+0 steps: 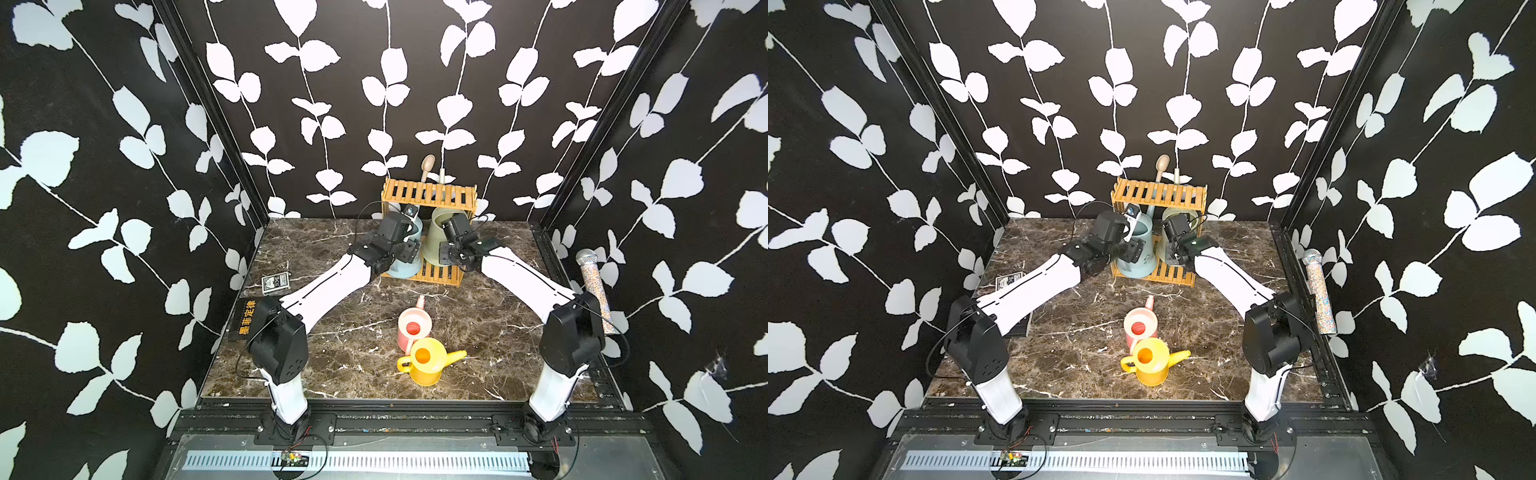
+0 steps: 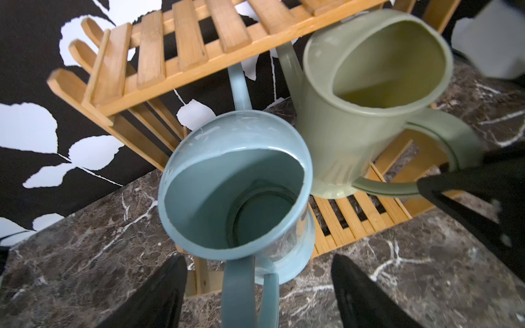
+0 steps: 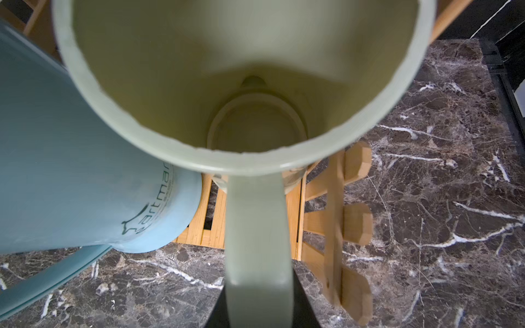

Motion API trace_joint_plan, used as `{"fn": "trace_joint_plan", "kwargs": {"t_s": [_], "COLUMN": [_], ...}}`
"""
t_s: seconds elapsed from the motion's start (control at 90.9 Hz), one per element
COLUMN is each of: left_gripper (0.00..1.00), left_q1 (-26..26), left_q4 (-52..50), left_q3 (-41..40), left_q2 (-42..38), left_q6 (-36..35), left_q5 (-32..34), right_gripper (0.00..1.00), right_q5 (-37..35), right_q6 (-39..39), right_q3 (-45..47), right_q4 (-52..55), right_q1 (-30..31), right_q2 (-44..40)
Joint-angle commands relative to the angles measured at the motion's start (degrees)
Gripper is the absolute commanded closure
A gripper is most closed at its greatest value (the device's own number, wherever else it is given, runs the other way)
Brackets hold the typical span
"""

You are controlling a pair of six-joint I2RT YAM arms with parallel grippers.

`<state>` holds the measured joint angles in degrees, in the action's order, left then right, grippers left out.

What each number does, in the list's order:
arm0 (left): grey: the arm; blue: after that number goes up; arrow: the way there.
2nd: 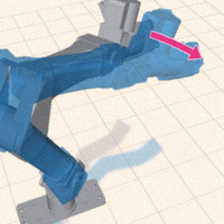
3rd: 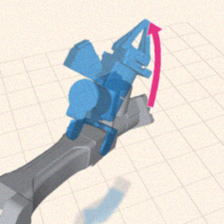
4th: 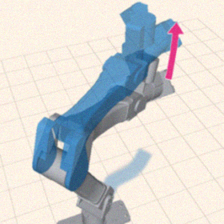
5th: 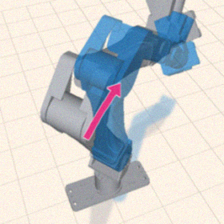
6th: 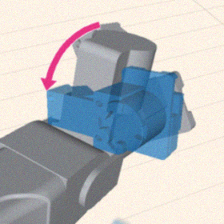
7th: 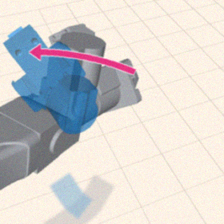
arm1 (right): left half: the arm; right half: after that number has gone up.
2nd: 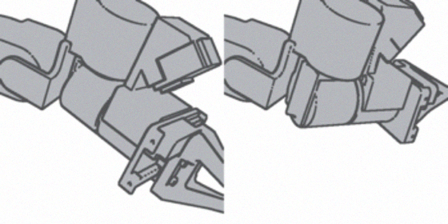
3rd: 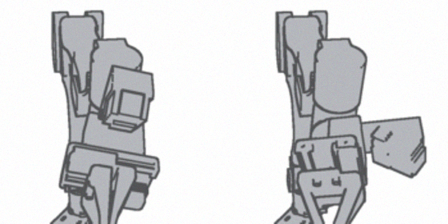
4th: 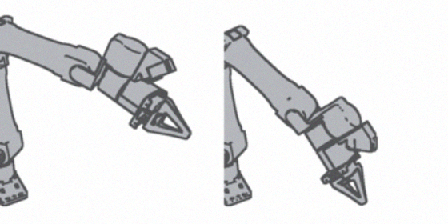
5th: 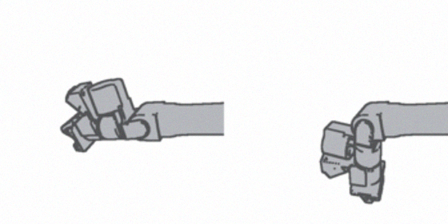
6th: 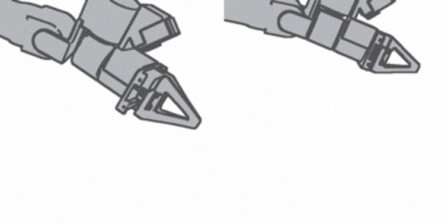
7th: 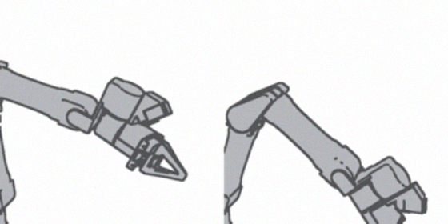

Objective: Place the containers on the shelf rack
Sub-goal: 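Adjust the container on the shelf.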

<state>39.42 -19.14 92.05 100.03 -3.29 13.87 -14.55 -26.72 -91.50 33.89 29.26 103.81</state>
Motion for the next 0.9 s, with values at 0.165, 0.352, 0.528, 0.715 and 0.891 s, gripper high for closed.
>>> {"fn": "trace_joint_plan", "kwargs": {"t_s": [0.165,0.352,0.528,0.715,0.891], "left_gripper": [0.12,0.02,0.02,0.02,0.02], "left_q1": [-7.6,-11.3,-11.6,-11.6,-11.7], "left_q4": [-8.4,-4.9,-4.6,-4.4,-5.1], "left_q3": [-1.1,-6.4,-7.0,-7.5,-7.5], "left_q2": [-10.5,-12.8,-13.5,-13.7,-14.1], "left_q6": [0.1,-2.3,-5.4,-6.8,-8.5], "left_q5": [-10.2,-11.4,-11.6,-11.9,-12.8], "right_gripper": [0.95,0.86,0.69,0.53,0.5], "right_q5": [1.8,2.8,3.7,3.0,3.2], "right_q6": [4.2,2.5,1.4,2.2,2.5], "right_q3": [-2.4,-1.6,-2.7,-4.5,-4.6], "right_q4": [12.5,11.4,11.3,12.4,13.2], "right_q1": [-0.1,-0.4,-0.7,-0.8,-0.9], "right_q2": [-1.6,-1.1,0.2,-0.9,-3.2]}}
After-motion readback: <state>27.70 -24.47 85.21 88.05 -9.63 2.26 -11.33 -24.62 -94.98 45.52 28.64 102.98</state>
